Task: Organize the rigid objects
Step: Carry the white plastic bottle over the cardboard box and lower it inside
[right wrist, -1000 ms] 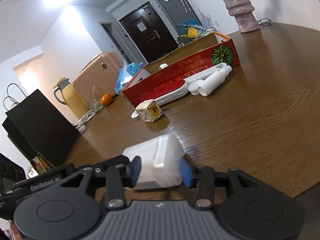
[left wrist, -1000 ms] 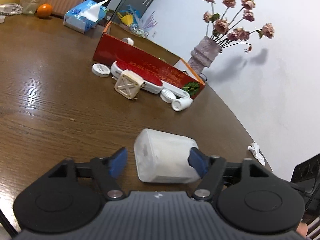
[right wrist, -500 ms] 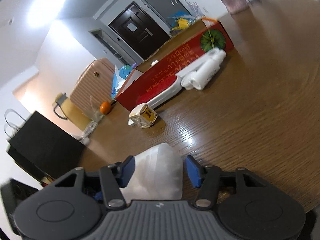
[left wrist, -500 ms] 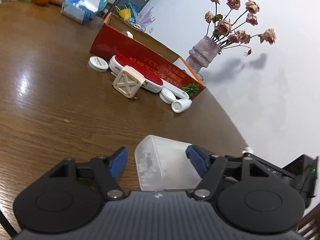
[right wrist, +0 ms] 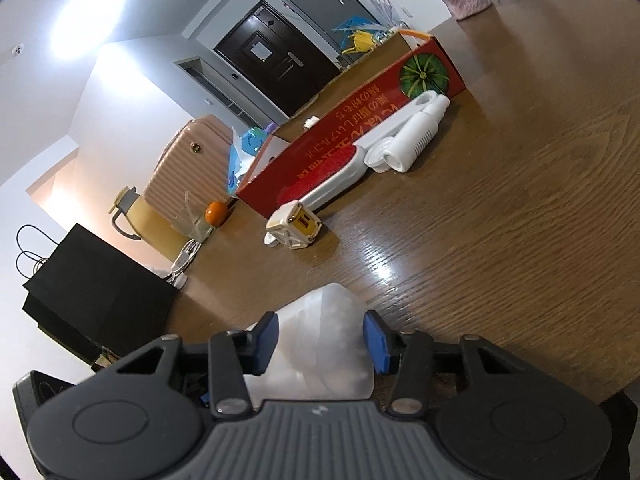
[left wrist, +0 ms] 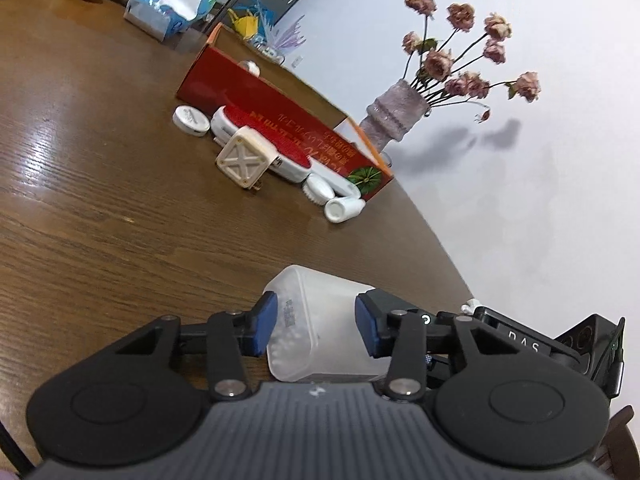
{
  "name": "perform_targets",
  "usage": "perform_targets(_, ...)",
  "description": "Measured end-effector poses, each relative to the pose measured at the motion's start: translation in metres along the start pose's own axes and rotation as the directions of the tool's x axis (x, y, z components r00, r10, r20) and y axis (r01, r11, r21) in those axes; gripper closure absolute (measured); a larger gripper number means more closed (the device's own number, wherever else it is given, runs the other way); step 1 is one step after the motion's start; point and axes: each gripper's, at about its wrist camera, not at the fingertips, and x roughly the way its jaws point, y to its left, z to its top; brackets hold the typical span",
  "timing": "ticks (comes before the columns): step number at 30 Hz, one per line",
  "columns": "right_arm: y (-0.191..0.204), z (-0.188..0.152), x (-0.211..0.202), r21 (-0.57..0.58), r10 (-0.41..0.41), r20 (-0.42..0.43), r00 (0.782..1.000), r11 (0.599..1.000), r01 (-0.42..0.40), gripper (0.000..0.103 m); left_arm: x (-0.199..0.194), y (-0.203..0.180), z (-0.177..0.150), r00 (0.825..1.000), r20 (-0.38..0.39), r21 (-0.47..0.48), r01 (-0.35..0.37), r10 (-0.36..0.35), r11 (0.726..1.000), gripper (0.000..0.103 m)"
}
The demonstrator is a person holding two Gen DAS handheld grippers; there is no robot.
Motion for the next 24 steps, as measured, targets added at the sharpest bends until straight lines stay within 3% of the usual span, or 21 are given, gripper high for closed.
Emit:
perform_targets(8, 0.014, 0.005, -0.016, -0.039, 0.033, 0.045, 0.998, 0.999, -0.031, 0.069, -0.018, -0.012, 0.01, 0.997, 0.072, 0.021, 0.026, -0.027, 0.999, 0.063)
perform_targets(14, 0.022, 0.021, -0.012, -0.061, 0.04, 0.074, 0.996, 0.997, -0.036, 0.07, -0.015, -0.023, 0.028, 0.993, 0.114, 0.052, 0.031, -0.037, 0.998, 0.063)
perform_targets(21, 0.04, 0.077, 0.006, -0.132, 0.054, 0.137, 0.989, 0.991, -0.036, 0.07, 0.01, -0.041, 0.086, 0.982, 0.167, 0.132, 0.062, -0.084, 0.989, 0.063)
perform_targets(24, 0.048, 0.11, 0.018, -0.171, 0.051, 0.169, 0.984, 0.985, -0.022, 0.07, 0.031, -0.042, 0.119, 0.977, 0.177, 0.122, 0.095, -0.116, 0.988, 0.063)
